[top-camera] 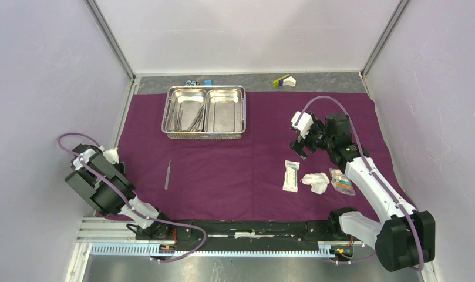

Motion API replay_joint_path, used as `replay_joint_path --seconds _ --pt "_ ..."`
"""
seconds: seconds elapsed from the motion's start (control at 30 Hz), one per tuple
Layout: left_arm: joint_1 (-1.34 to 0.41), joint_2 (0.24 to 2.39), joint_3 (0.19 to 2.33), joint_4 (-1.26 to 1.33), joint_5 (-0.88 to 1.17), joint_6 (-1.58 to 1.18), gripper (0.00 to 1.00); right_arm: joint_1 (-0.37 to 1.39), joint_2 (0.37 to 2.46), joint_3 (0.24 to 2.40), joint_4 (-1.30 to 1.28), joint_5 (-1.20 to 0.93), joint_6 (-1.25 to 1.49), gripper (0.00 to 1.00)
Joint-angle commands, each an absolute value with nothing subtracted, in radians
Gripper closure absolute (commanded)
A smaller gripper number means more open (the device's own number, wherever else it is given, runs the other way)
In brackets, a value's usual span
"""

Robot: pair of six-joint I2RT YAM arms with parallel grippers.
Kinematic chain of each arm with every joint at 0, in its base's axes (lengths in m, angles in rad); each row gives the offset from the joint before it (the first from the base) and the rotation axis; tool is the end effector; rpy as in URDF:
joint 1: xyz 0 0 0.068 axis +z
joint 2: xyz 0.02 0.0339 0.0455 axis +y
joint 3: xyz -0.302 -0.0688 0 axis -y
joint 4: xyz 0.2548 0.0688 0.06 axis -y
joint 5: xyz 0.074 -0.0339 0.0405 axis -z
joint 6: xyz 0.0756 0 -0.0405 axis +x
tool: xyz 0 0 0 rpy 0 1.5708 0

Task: Open and lay out the surgical kit
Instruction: Pick up the medical item from the container.

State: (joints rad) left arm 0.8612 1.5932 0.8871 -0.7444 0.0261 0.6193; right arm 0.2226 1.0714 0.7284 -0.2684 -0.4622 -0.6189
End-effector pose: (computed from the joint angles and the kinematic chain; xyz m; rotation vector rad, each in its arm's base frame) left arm 0.1823 0.2093 0.1473 -0.3637 3.0119 0.0940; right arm 0.2379 0.0884 0.2681 -1.0957 1.8174 0.2702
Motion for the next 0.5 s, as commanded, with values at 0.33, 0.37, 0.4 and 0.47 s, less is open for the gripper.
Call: replay_joint_path --seconds 0.33,0.37,0.4,0.47 --pt "0.926 1.573 0.869 -0.747 0.052 0.702 0.41 0.227 1.075 0.733 -0.262 -0.47 -0.629 0.03" --pt "0.925 1.574 0.886 -0.748 0.063 0.695 0.4 0.226 1.076 0.733 -0.262 -0.47 -0.629 0.03" --pt "0.927 1.575 0.907 -0.752 0.077 0.687 0.4 0.226 1.076 0.733 -0.262 -0.469 -0.629 0.03" --pt "0.925 1.589 0.948 -0.76 0.095 0.671 0.39 0.226 1.077 0.733 -0.262 -0.469 -0.629 0.03"
